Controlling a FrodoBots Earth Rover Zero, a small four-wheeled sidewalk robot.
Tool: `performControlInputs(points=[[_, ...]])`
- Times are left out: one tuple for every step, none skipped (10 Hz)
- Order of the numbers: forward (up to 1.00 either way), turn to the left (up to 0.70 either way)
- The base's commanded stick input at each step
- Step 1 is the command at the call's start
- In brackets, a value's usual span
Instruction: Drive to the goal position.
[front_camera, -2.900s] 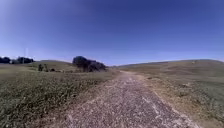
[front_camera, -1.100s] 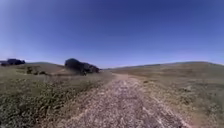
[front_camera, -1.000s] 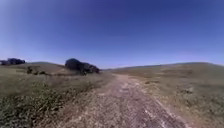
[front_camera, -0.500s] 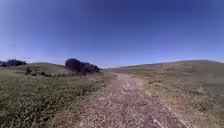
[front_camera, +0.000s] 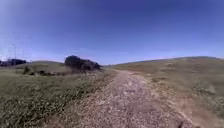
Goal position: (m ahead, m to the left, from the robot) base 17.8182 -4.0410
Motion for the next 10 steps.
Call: performControlInputs(points=[[0.7, 0.0], [0.7, -0.31], [0.7, -0.33], [0.7, -0.35], [0.7, -0.35], [0.7, -0.35], [0.7, -0.2], [0.7, -0.06], [0.7, 0.0], [0.7, 0.0]])
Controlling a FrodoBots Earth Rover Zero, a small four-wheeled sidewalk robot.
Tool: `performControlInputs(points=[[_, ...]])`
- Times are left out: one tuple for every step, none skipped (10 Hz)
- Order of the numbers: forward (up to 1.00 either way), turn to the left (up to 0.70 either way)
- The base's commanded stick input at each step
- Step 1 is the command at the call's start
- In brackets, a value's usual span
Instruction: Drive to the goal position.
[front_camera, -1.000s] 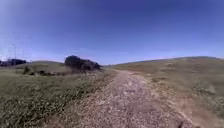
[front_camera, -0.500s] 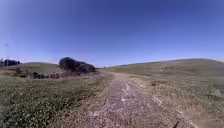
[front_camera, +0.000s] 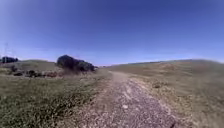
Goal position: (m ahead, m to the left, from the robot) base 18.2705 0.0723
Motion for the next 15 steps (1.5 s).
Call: performControlInputs(points=[[0.7, 0.0], [0.7, 0.0], [0.7, 0.0], [0.7, 0.0], [0.7, -0.35], [0.7, -0.35], [0.7, 0.0], [0.7, 0.0], [0.7, 0.0], [0.7, 0.0], [0.7, 0.0], [0.7, 0.0], [0.7, 0.0], [0.7, 0.0], [0.7, 0.0]])
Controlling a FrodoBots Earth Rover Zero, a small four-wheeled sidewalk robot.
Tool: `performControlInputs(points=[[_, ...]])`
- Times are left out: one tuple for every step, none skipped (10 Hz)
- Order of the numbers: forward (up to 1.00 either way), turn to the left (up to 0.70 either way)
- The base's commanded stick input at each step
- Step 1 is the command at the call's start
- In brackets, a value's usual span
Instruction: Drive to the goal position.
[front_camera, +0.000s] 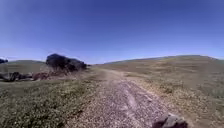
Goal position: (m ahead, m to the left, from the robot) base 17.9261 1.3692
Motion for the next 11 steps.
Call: performControlInputs(points=[[0.7, 0.0], [0.7, 0.0], [0.7, 0.0], [0.7, 0.0], [0.7, 0.0], [0.7, 0.0], [0.7, -0.02], [0.7, -0.17], [0.7, -0.32], [0.7, -0.21], [0.7, -0.05]])
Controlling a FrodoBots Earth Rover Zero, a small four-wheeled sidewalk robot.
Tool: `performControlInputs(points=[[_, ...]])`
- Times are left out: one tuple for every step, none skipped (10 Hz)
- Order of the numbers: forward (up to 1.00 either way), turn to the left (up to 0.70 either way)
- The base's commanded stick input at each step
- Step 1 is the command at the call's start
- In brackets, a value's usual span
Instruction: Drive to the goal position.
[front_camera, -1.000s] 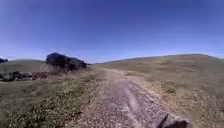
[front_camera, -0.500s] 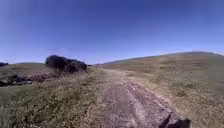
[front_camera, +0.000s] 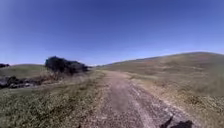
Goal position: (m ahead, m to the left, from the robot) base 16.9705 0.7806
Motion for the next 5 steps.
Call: performControlInputs(points=[[0.7, 0.0], [0.7, 0.0], [0.7, 0.0], [0.7, 0.0], [0.7, 0.0]])
